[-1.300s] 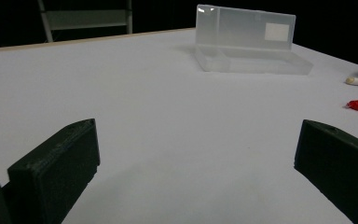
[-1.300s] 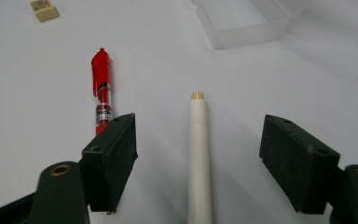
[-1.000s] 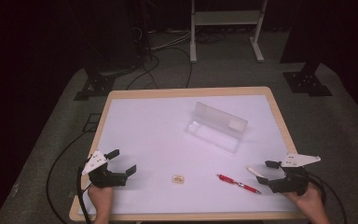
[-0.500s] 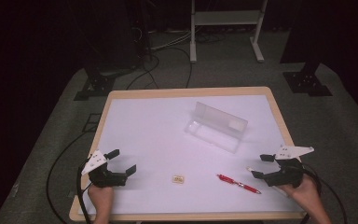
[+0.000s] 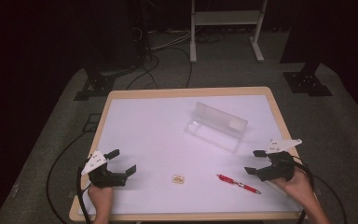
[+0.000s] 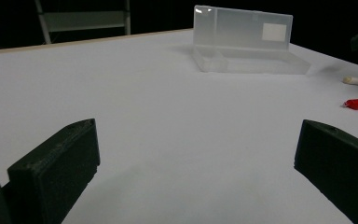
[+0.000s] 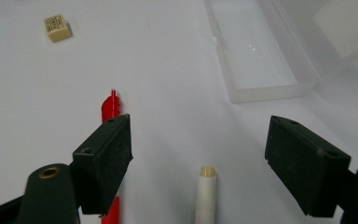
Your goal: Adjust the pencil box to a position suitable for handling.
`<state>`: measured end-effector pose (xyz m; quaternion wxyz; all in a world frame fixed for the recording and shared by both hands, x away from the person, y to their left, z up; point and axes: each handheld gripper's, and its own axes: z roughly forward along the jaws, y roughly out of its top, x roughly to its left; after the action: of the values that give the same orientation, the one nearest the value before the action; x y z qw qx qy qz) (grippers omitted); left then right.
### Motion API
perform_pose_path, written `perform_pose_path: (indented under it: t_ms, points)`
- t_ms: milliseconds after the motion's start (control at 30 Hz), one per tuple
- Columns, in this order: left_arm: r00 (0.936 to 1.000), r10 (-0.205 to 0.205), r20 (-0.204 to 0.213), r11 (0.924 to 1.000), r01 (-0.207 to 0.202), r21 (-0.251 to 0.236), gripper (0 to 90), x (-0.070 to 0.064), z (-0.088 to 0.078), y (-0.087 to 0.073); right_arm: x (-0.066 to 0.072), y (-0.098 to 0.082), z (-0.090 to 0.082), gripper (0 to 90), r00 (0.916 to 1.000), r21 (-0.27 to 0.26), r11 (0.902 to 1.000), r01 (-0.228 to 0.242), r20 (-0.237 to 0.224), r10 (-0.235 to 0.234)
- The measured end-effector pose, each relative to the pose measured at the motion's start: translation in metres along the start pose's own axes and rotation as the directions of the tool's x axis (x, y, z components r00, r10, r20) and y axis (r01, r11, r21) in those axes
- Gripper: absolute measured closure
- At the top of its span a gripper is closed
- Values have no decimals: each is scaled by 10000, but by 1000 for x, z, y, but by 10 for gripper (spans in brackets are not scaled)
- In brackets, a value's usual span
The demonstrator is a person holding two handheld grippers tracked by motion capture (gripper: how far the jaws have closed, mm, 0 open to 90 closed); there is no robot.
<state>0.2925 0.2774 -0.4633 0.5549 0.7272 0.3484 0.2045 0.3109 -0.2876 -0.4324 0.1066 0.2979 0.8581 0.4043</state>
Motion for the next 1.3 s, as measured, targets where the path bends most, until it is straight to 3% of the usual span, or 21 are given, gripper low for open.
perform_pose_path:
  t_ms: [333,1300]
  points:
    - [10000,-2,-5,10000,2,-8,0,0,0,0,-1,19,5,212,9996,-102,9999,135,-249,-137]
    - [10000,-23,-6,10000,23,-35,0,0,0,0,1,68,38,191,9934,545,9932,1031,-562,-1000]
